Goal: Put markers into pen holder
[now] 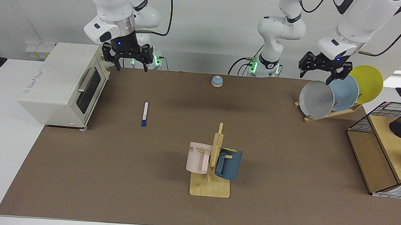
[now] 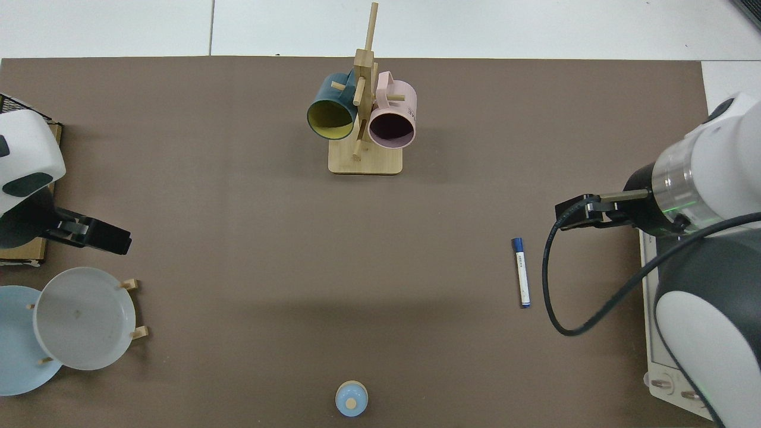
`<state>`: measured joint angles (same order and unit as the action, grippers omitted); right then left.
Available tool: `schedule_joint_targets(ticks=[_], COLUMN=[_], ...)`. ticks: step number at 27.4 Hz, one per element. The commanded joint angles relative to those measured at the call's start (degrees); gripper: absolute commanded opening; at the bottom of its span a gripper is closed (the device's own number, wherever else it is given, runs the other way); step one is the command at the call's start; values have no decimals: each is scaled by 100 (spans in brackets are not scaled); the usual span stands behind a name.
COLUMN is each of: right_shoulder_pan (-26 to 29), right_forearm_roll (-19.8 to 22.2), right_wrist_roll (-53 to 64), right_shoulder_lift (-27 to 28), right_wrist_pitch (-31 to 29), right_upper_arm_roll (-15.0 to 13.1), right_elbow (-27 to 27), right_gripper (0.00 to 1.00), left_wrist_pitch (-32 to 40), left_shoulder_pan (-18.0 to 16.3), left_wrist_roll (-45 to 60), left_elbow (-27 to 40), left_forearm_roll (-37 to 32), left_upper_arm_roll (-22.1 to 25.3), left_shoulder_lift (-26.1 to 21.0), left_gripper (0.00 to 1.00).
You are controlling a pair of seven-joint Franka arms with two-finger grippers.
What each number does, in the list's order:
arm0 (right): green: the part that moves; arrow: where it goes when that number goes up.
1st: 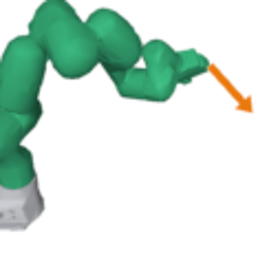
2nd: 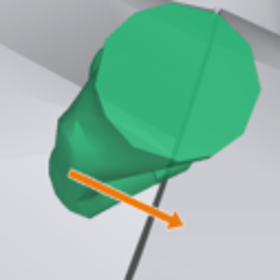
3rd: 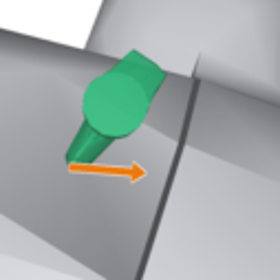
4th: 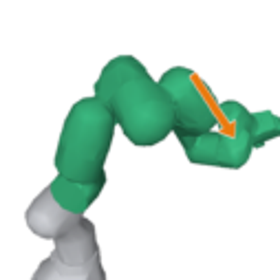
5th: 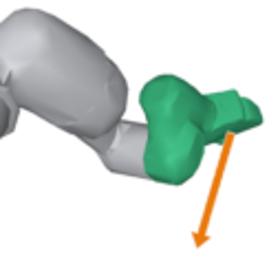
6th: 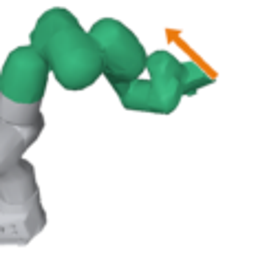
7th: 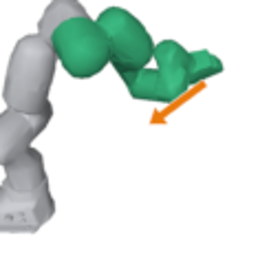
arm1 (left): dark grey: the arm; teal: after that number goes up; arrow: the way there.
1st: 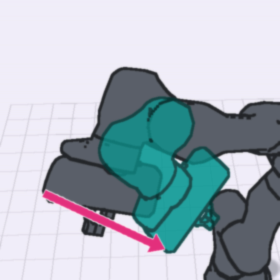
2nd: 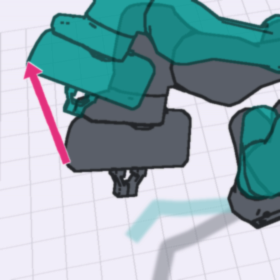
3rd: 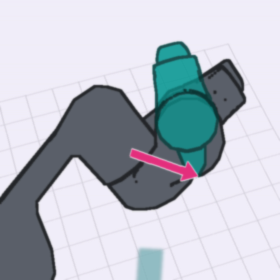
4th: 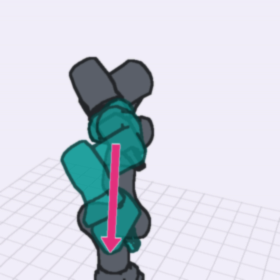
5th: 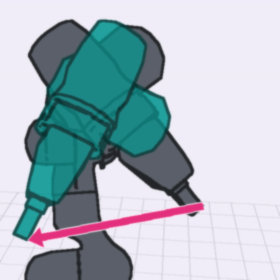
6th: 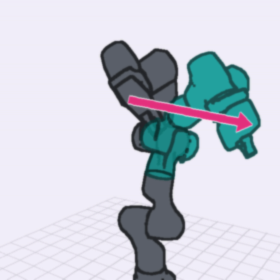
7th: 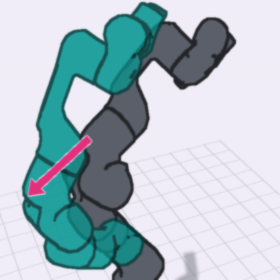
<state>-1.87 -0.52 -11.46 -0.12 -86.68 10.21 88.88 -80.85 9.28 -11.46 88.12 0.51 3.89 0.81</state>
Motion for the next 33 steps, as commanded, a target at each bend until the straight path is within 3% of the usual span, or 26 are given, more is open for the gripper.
schedule_joint_targets(ticks=[1,21,26,31,33], right_shoulder_pan=[99,125,143,284,284], right_forearm_roll=[17,17,17,17,17], right_wrist_roll=[161,197,170,223,206], right_shoulder_lift=[-146,-207,-251,-234,-234], right_wrist_pitch=[-174,-209,-780,-938,-1323], right_upper_arm_roll=[42,34,25,34,34], right_elbow=[200,357,717,1069,1384], right_gripper=[100,100,100,100,100], left_wrist_pitch=[17,-282,-282,-273,-265], left_shoulder_pan=[-128,-208,-208,-208,-208], left_wrist_roll=[65,206,197,197,197], left_elbow=[126,73,73,82,100], left_forearm_roll=[90,99,99,99,99], left_upper_arm_roll=[-47,50,50,50,50], left_shoulder_lift=[122,104,104,113,121], left_gripper=[100,100,100,100,100])
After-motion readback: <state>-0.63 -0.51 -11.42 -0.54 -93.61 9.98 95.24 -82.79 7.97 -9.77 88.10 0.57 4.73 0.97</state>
